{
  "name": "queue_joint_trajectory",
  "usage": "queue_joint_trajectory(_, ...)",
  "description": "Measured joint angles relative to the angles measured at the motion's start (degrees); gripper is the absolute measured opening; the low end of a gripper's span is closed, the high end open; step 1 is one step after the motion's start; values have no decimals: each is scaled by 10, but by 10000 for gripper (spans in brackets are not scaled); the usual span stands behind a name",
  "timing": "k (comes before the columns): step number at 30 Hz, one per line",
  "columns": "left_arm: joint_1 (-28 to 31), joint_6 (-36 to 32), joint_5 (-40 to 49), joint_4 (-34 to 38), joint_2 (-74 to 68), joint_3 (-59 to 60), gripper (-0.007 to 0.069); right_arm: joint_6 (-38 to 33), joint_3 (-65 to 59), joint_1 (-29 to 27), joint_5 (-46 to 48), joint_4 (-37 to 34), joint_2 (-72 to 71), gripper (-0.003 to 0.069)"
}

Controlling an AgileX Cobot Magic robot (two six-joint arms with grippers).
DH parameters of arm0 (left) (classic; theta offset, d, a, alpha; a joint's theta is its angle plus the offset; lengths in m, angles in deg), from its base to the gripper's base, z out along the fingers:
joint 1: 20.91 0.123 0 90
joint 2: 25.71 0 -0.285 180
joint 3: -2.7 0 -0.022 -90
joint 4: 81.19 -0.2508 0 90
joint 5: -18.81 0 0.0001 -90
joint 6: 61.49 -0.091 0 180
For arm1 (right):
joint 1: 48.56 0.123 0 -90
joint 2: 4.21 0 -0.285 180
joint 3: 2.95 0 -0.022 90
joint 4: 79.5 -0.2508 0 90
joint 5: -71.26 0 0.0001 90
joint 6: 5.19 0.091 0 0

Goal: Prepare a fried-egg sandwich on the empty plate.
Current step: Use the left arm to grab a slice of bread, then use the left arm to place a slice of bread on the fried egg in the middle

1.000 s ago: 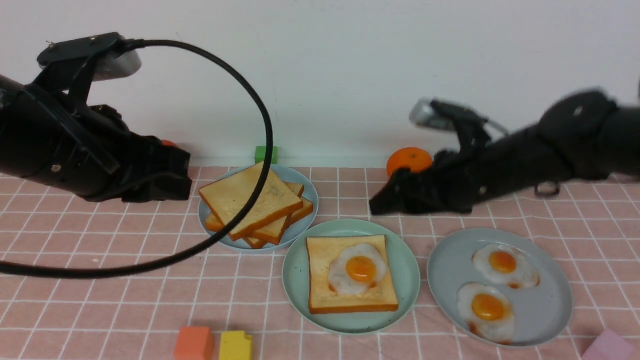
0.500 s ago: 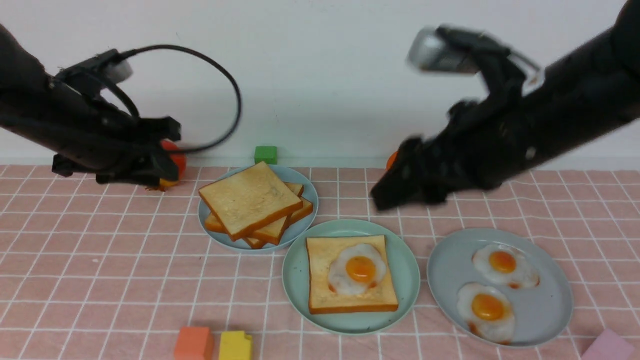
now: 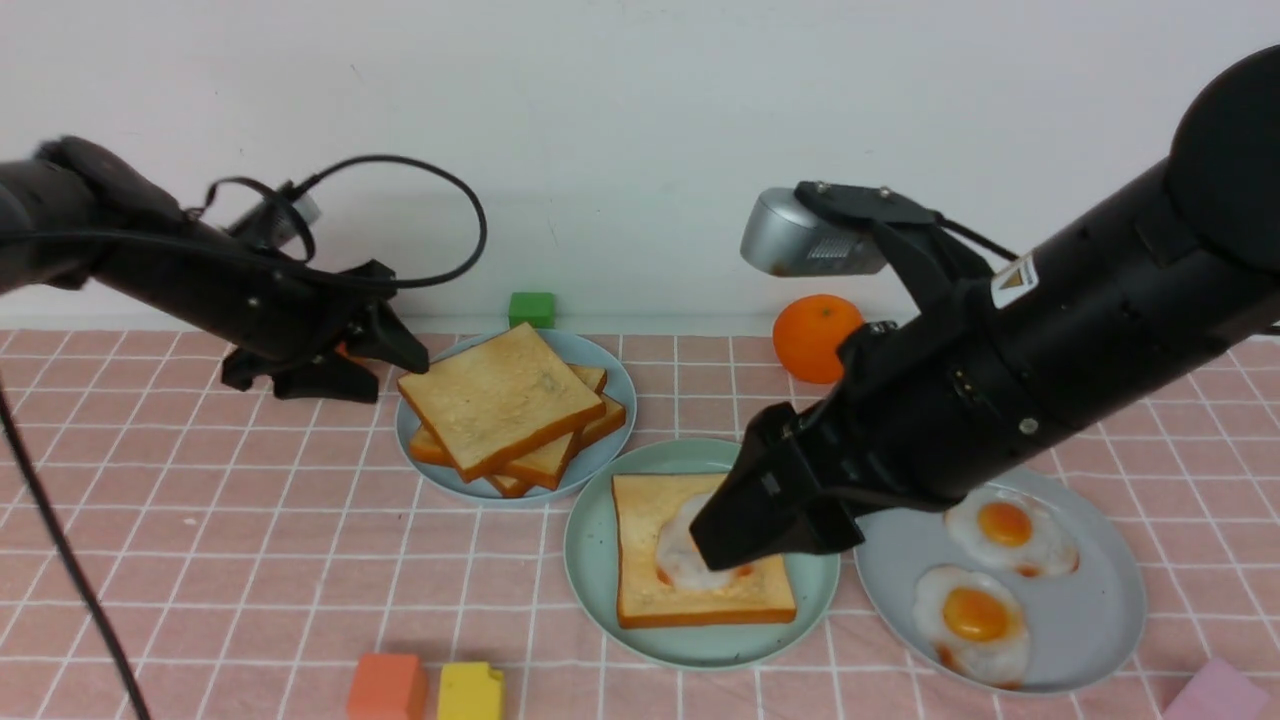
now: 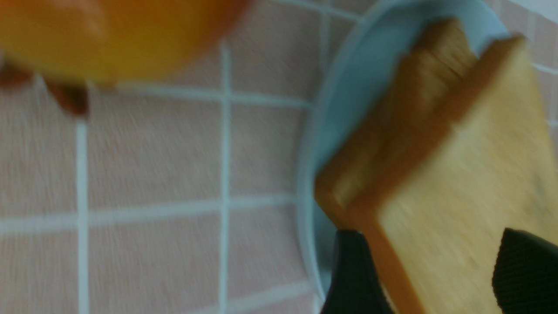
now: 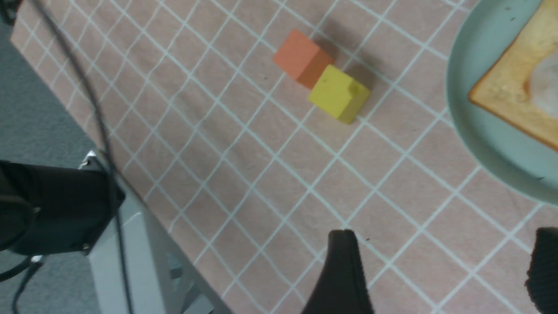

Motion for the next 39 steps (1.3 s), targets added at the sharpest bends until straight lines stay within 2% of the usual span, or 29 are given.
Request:
queue_joint_trajectory(9,0,-7,7,43,-53,-40,461,1,0,0,4,-6,-2,549)
queue_joint_trajectory(11,0,-18,12,51,-62,-40,435,1,0,0,-3,-6,-2,548)
queue_joint_trajectory(13,0,-27,14,55,-64,-40,398,1,0,0,-10,-5,-2,548)
queue_joint_trajectory(16,0,-40,15,60,-64,-40,287,1,0,0,-12,-4,-3,548)
queue_joint_trajectory(17,0,-42,15,63,-64,-40,223,1,0,0,-12,-4,-3,548)
queue_joint_trajectory(18,0,-43,15,64,-64,-40,204,1,0,0,-12,-4,-3,548)
queue_joint_trajectory(19,0,-45,16,66,-62,-40,140,1,0,0,-12,-4,-3,548)
queue_joint_trajectory(21,0,-48,17,66,-59,-40,102,1,0,0,-12,-3,-3,548)
queue_joint_trajectory(30,0,-59,51,70,12,-40,105,1,0,-3,26,19,-3,548)
queue_joint_trajectory(34,-7,-95,100,99,81,-40,105,15,0,-30,58,22,-5,548)
queue_joint_trajectory(37,-39,-145,129,112,123,-25,105,21,0,-64,68,37,-17,548)
queue_joint_trajectory(39,-86,-179,142,116,134,-3,105,34,-6,-91,70,59,-39,548)
